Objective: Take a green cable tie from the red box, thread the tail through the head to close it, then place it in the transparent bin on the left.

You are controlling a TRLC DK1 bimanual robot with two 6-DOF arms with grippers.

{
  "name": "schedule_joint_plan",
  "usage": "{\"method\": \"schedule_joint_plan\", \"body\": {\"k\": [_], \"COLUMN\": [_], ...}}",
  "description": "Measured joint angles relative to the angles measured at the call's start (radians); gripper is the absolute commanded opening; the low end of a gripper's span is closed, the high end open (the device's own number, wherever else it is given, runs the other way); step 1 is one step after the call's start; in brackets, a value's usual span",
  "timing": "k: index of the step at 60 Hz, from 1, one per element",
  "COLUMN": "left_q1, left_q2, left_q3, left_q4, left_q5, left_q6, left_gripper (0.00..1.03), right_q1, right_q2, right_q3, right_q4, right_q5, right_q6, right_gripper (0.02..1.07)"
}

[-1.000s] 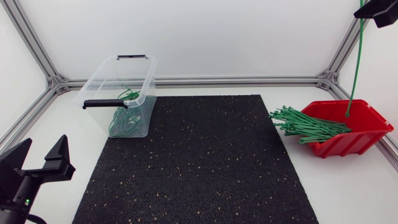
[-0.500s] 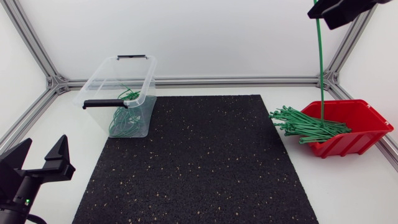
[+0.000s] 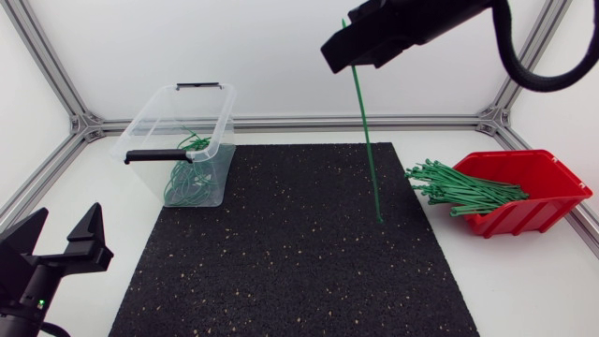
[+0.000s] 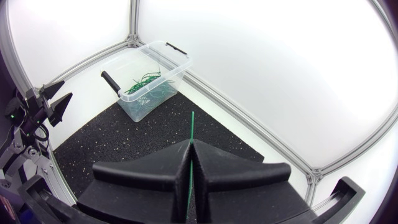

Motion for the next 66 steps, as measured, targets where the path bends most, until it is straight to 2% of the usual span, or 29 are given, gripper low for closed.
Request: {"method": "schedule_joint_plan", "body": {"k": [5,17,35,53,60,66], "left_q1": [0.0,0.0,0.0,0.0,0.0,0.0], "left_q2": [0.0,0.0,0.0,0.0,0.0,0.0], "left_q3": [0.0,0.0,0.0,0.0,0.0,0.0], "left_q4": [0.0,0.0,0.0,0.0,0.0,0.0], "left_q5": [0.0,0.0,0.0,0.0,0.0,0.0], "left_q6": [0.0,0.0,0.0,0.0,0.0,0.0], "left_gripper": [0.99,0.99,0.99,0.99,0.99,0.99], "right_q1": [0.0,-0.001,0.024,0.014,-0.029,-0.077], "right_q2": [0.041,0.057,0.066,0.137,0.15,0.151], "right_q3": [0.0,-0.135,-0.267,-0.408,-0.473,-0.558], "right_q4": [0.018,0.252,0.51,0.744,0.82,0.874], "right_q5": [0.0,-0.027,-0.029,-0.147,-0.211,-0.227], "right_q6": [0.085,0.401,0.71,0.951,1.025,1.067], "right_gripper": [0.07,0.07,0.07,0.07,0.07,0.07]}}
